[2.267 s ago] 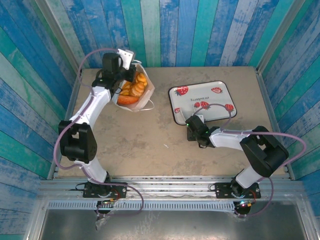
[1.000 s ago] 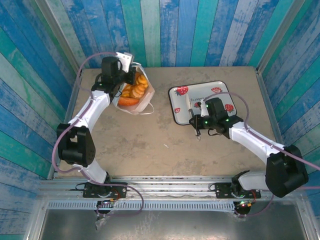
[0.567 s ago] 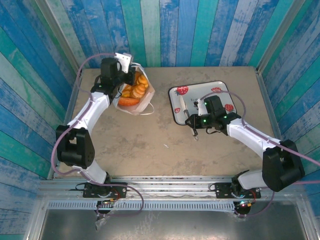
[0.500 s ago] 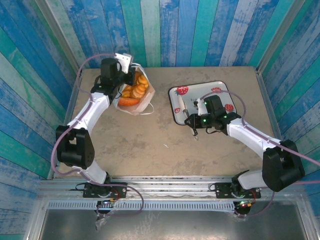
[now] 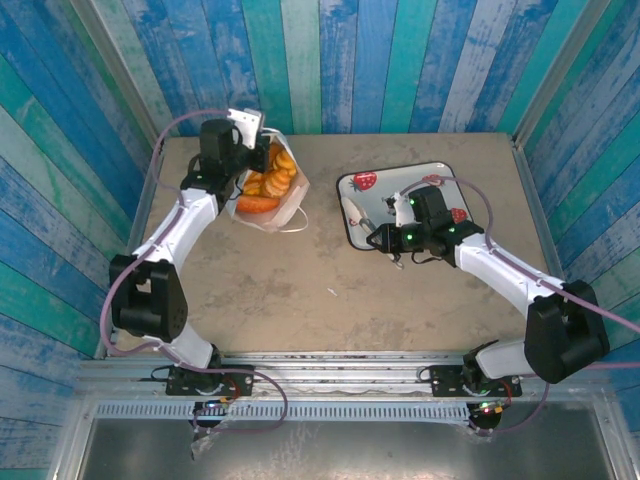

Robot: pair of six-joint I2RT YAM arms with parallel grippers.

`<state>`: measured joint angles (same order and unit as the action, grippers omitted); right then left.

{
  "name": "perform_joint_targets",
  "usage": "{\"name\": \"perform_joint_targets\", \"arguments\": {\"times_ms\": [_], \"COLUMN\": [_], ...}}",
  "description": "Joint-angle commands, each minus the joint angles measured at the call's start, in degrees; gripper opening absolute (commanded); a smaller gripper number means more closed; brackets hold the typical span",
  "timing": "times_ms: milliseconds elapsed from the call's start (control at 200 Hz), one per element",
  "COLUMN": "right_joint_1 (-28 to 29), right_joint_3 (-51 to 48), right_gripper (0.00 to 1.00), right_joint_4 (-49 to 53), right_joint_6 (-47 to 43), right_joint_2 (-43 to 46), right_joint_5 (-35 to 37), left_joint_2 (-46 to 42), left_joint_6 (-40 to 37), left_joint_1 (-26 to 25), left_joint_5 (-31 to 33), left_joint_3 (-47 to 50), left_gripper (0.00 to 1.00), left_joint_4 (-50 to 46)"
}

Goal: Take the fake bread out of the paper bag

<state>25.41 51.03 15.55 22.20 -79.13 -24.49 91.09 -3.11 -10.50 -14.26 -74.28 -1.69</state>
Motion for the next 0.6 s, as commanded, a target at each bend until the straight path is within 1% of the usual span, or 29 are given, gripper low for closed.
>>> {"name": "perform_joint_targets", "arguments": {"times_ms": [0,160,270,346,446,596], "right_joint_1": [-0.2,-0.2,0.5,1.5,2.9,4.2], "right_joint_3": [2.0,2.9,5.1,7.4,11.1,15.6], "right_gripper": [0.31,0.24,0.22,0.22,0.24,0.24], "right_joint_4": [1.0,2.2,4.8,7.1,10.2,13.5], "right_joint_6": [-0.8,-0.9,-0.4,-0.1,0.4,1.0], "right_joint_2": [-0.3,0.6,1.6,2.3,2.3,2.6], "right_joint_5": [-1.5,-2.2,-2.8,-2.9,-3.5,-4.5], "left_joint_2": [-6.1,-6.3,-6.3,-6.0,-5.4,-4.0], "left_joint_6": [0.8,1.2,2.2,2.8,2.5,1.6], "left_joint_1": [-0.2,-0.2,-0.3,-0.5,-1.4,-3.4], "left_joint_5": [-1.0,-1.6,-1.6,-1.1,1.3,6.1], "left_joint_3": [0.3,0.6,0.8,0.5,-0.6,-2.1], "left_gripper": [0.01,0.02,0.02,0.02,0.03,0.02], "left_joint_4": [4.6,3.6,3.3,2.6,0.9,-1.5]}}
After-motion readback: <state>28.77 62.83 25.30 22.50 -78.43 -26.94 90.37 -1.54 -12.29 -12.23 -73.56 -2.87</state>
